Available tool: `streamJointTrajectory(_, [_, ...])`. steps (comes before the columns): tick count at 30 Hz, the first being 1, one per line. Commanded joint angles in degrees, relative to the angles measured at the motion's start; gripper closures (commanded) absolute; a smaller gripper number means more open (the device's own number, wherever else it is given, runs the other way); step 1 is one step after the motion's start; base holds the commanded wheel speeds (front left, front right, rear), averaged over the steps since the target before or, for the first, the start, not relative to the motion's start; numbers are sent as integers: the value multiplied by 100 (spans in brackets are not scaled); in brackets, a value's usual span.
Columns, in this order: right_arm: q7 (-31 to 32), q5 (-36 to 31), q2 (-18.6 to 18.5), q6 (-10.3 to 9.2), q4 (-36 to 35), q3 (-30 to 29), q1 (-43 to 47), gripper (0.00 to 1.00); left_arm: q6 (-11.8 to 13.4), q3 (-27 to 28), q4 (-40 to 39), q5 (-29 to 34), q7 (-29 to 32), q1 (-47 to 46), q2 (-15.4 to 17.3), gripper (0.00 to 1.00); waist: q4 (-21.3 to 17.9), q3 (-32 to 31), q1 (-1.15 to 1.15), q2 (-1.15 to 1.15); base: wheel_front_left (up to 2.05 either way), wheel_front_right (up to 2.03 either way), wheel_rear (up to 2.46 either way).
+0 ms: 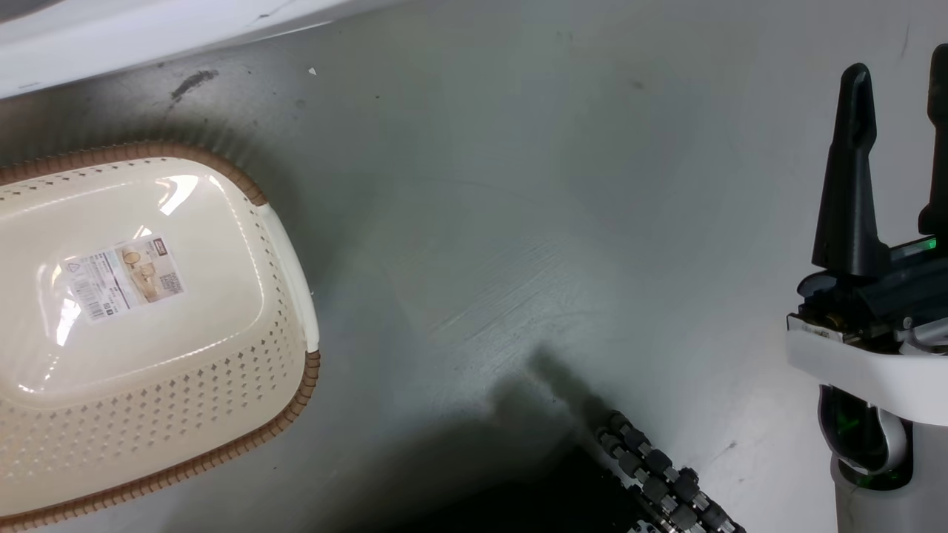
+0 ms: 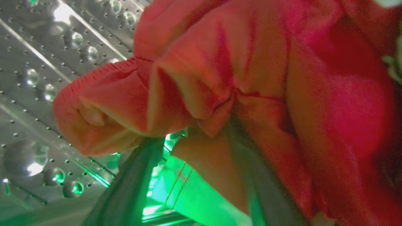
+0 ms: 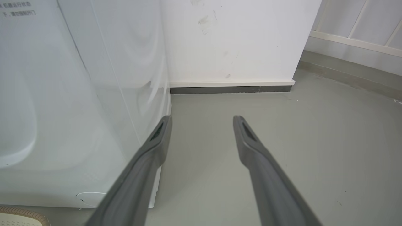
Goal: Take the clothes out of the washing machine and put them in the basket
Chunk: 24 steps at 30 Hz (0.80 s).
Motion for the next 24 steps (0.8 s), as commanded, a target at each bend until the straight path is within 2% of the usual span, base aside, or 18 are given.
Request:
streamJointTrajectory(1, [-12, -17, 3, -4, 10, -10, -51, 0, 0, -27, 114, -32, -48, 286, 81, 100, 24, -44, 0, 0, 0, 0, 0])
streamJointTrajectory(5, [-13, -98, 3, -4, 24, -30, -58, 0, 8, -41, 39, -113, -426, 360, 81, 100, 101, -205, 0, 0, 0, 0, 0])
streamJointTrajectory(6, [-12, -156, 2, -4, 38, -56, -80, 0, 11, -16, 61, -211, -862, 445, -5, 100, 175, -365, 0, 0, 0, 0, 0])
streamJointTrajectory(13, [-12, -313, 2, -4, 115, -93, 39, 0, 7, -2, 470, -493, -2211, 818, -187, 100, 334, -904, 0, 0, 0, 0, 0])
streamJointTrajectory(18, [-12, -467, 1, -4, 200, -66, 163, 0, 3, -125, 870, -705, -3328, 1239, -358, 100, 448, -1378, 0, 0, 0, 0, 0])
streamJointTrajectory(24, [-12, -616, 1, -4, 299, -30, 371, 0, 2, -331, 1219, -1043, -4360, 1818, -559, 100, 597, -1927, 0, 0, 0, 0, 0])
